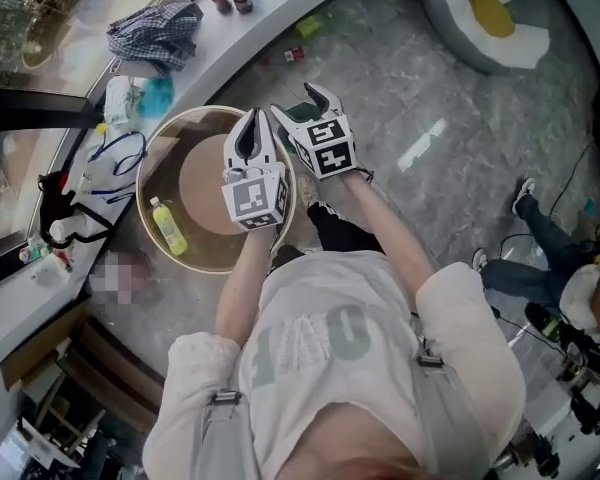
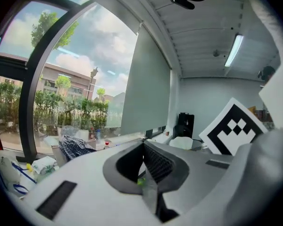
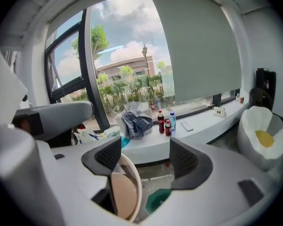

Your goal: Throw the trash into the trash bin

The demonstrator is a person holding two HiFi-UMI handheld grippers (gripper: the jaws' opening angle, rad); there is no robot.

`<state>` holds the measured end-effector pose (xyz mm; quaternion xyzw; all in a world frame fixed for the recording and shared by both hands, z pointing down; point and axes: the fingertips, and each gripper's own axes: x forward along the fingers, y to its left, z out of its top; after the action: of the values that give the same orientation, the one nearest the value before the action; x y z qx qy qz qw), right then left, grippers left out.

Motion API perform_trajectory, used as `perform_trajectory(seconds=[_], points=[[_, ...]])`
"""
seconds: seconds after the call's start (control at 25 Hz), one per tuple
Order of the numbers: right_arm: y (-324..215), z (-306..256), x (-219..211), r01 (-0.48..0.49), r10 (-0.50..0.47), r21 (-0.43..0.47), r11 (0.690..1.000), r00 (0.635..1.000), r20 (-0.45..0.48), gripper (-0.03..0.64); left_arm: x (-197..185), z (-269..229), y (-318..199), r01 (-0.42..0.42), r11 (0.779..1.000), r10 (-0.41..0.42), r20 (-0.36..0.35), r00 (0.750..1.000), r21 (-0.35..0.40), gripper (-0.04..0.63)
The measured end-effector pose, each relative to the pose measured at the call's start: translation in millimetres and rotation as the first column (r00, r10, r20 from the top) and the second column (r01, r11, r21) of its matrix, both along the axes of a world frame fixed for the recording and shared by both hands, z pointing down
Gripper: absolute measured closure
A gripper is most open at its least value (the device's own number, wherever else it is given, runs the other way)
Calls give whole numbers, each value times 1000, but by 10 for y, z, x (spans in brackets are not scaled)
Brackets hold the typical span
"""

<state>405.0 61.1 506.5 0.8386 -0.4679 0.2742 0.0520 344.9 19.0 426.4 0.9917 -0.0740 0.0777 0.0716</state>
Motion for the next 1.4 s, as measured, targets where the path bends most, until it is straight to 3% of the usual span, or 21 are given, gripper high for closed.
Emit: perform_trajectory(seconds=[0.32, 0.44, 0.68, 1.0, 1.16, 1.4], points=[[-280, -1527, -201, 70, -10, 218, 973, 964, -265, 327, -220, -1075, -290, 73, 992, -54, -181, 982, 100, 584], [-297, -2090, -440, 107, 2, 294, 950, 937, -348, 593, -418, -1402, -253, 76, 986, -42, -218, 975, 148, 584], [-427, -2876, -1210, 198, 6, 392, 898, 886, -463, 603, -1180, -1930, -377, 118, 979, -64, -298, 952, 164, 584], [-665, -3095, -2003, 318, -77, 408, 856, 859, -506, 603, -1996, -2159, -652, 245, 953, -169, -361, 917, 176, 584], [-762, -3079, -2211, 349, -112, 401, 847, 855, -507, 603, -2222, -2188, -774, 291, 940, -214, -360, 908, 177, 584], [-911, -3042, -2375, 401, -176, 379, 834, 844, -506, 603, -2410, -2278, -922, 345, 926, -259, -408, 875, 154, 584]])
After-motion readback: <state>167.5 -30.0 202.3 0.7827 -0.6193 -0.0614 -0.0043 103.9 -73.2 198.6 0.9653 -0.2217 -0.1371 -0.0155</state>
